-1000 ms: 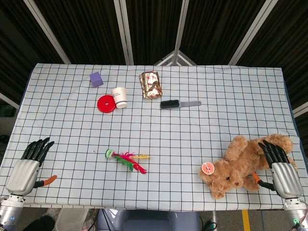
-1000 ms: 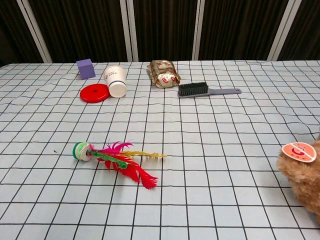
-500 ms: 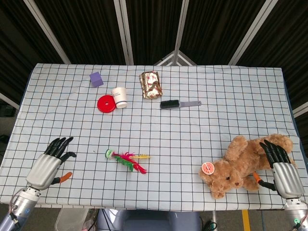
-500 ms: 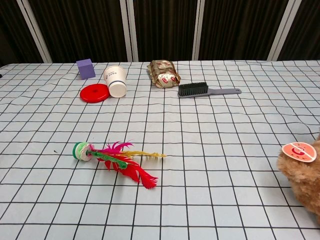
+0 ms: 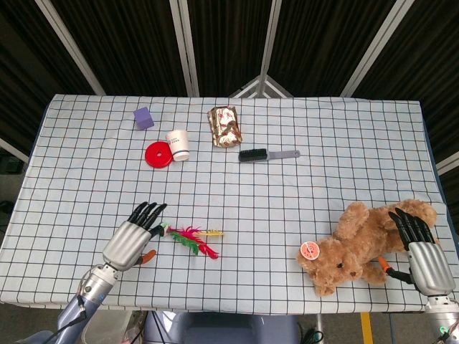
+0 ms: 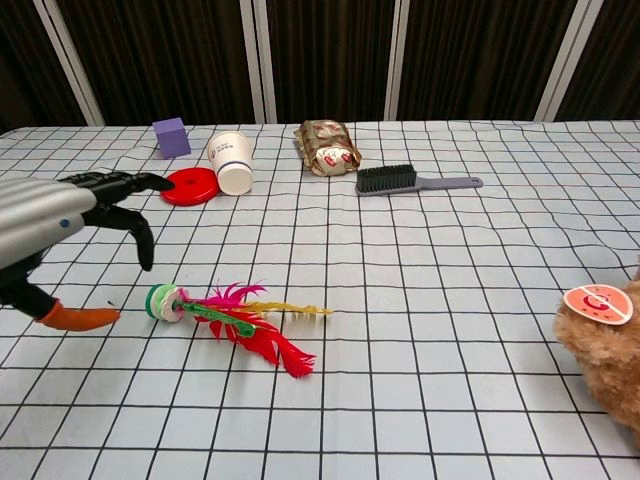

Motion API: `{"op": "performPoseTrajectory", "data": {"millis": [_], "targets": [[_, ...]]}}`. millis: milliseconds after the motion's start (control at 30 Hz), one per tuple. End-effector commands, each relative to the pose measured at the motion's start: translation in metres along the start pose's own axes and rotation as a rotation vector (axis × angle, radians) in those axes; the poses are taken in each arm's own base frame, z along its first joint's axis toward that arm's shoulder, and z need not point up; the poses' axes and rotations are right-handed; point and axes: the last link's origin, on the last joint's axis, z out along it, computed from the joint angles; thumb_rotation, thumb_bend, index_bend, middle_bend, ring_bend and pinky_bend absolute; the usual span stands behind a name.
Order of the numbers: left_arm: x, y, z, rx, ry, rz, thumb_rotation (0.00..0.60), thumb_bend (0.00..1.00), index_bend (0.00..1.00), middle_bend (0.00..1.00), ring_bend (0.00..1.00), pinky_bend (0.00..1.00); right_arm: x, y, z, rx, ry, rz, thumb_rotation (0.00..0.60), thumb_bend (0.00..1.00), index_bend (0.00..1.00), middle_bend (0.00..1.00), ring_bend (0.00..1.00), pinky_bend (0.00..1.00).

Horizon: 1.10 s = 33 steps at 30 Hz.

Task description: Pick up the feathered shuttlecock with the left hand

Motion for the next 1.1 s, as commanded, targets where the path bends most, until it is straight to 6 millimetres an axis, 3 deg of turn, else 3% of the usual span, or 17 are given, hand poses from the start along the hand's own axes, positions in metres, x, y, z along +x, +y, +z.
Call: {"op": "performPoseTrajectory", "data": {"millis": [33,733,1100], "targets": [[-0.012,0.012,0.014,-0.012,-0.027,0.011,0.6,0.35,0.44,0.0,0.0,0.0,0.0,0.0,0.0,-0.001,0.0,0.002,0.6,0.34,0.0,0.0,0.0,0.0],[-0.042,0.071,0.062,-0.071,-0.016,0.018,0.6,0.43,0.52,0.01,0.0,0.0,0.0,0.0,0.001,0.0,-0.004,0.021,0.6,0.34,0.0,0.0,0.0,0.0],[-0.043,0.074,0.064,-0.063,-0.017,0.015,0.6,0.61,0.6,0.03,0.0,0.0,0.0,0.0,0.0,0.0,-0.006,0.025,0.6,0.34,0.0,0.0,0.0,0.0]]}}
